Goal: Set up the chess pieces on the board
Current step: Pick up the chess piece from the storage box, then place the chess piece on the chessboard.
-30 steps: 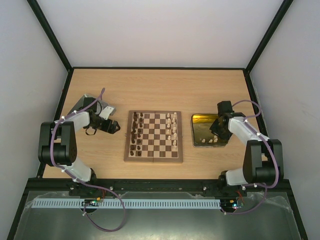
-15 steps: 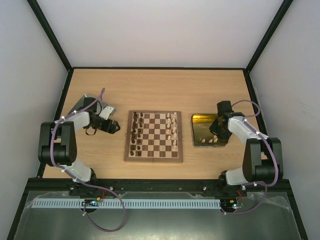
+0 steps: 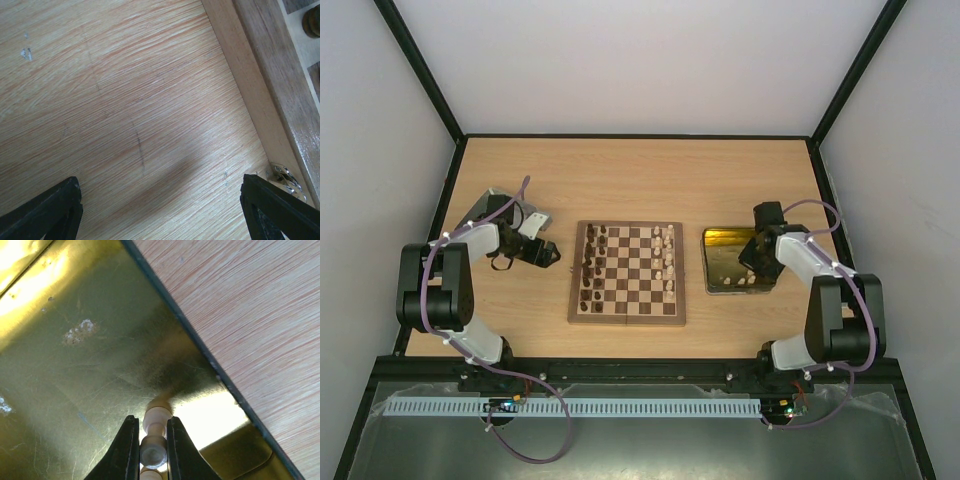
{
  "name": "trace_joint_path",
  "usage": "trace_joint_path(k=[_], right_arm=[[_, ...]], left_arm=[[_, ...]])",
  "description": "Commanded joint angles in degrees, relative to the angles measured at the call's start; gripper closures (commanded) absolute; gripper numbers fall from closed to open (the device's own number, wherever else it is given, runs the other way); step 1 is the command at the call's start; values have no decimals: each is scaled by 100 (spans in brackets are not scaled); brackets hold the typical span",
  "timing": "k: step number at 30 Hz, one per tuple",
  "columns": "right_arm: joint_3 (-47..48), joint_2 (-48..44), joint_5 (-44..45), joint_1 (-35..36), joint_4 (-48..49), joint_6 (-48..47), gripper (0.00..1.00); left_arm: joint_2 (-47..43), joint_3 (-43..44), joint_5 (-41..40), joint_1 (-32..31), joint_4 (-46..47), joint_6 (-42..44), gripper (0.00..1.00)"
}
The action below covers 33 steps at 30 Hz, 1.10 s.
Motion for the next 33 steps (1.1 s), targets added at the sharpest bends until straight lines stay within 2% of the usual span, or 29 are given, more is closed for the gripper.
trace_joint_path(k=[1,9,17,20,26,33], right_arm=[[152,-289,305,-26,-130,-30,98],[173,-502,434,-26,-139,-12,98],[307,-970,150,105,-109,-25,98],[613,-1198,509,582,-354,-8,98],[962,-1493,476,1603,-974,155,98],[1160,-1373,837,3295,-1486,522,98]], left_arm=[[-47,6,115,18,-100,74,14],[-47,9,107,18,-112,66,13],[-55,4,82,17,-101,66,14],[-51,7,73,10,-109,60,13],[-39,12,54,9,-113,57,13],[-29,-1,0,9,-101,57,13]])
